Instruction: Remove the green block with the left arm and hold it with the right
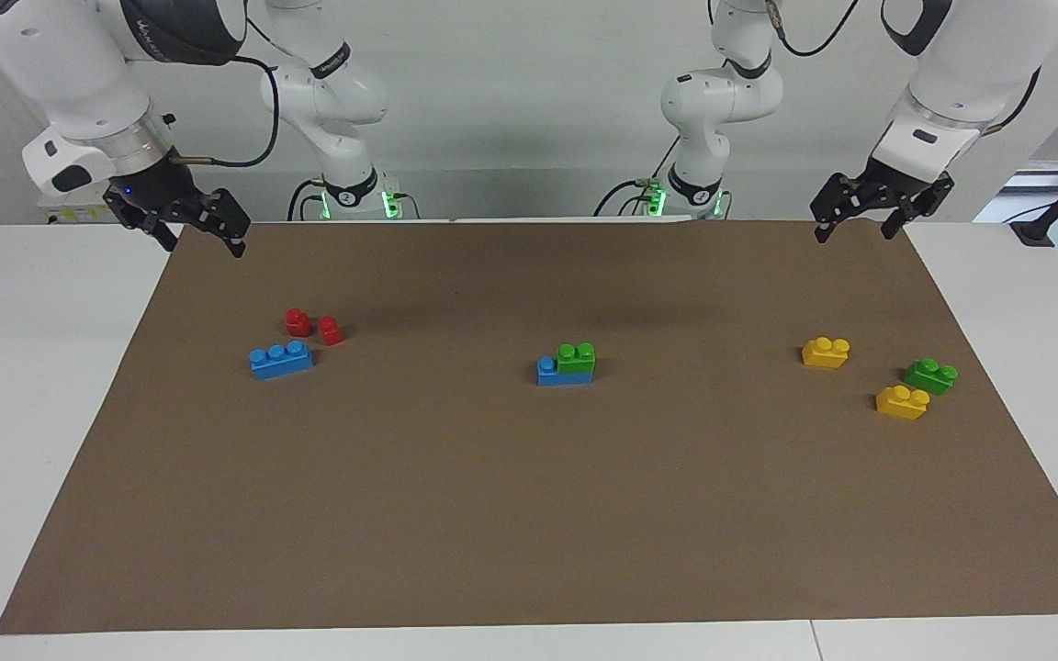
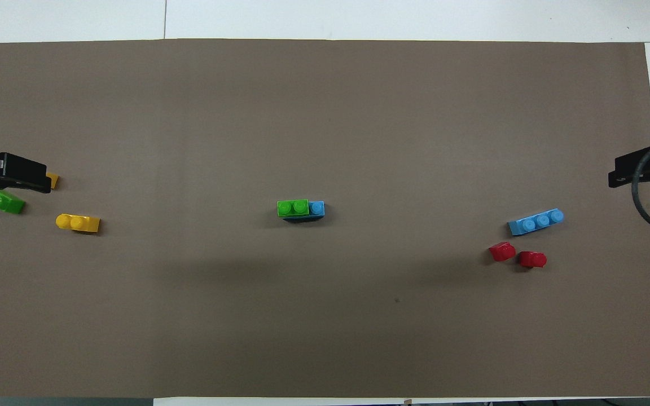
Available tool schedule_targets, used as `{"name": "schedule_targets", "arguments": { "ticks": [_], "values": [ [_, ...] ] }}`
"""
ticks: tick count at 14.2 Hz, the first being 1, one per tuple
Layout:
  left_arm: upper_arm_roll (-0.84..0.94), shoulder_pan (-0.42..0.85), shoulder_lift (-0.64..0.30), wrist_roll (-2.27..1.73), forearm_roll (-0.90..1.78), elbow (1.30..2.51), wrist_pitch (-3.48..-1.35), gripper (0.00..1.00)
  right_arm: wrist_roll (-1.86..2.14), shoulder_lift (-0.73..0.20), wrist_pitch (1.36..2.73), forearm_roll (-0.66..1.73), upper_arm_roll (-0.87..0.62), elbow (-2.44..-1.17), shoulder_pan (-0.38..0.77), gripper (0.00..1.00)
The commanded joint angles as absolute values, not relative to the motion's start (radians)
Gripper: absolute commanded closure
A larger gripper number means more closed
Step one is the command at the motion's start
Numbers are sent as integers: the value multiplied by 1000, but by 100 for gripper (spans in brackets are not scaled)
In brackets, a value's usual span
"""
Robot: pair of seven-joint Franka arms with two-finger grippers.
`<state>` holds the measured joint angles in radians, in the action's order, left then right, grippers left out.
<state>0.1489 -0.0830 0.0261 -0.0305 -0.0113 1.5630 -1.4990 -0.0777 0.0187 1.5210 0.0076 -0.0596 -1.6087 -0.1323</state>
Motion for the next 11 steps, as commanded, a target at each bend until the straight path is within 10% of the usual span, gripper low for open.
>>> {"name": "schedule_targets", "arguments": {
  "ticks": [1, 11],
  "values": [
    [146, -74, 49, -29, -28, 1582, -1509, 0, -80, 38, 1511, -6, -66, -1632, -135, 0],
    [146, -72, 49, -32, -28, 1582, -1511, 0, -66, 37, 1528, 8, -69, -1628, -141, 0]
  ]
}}
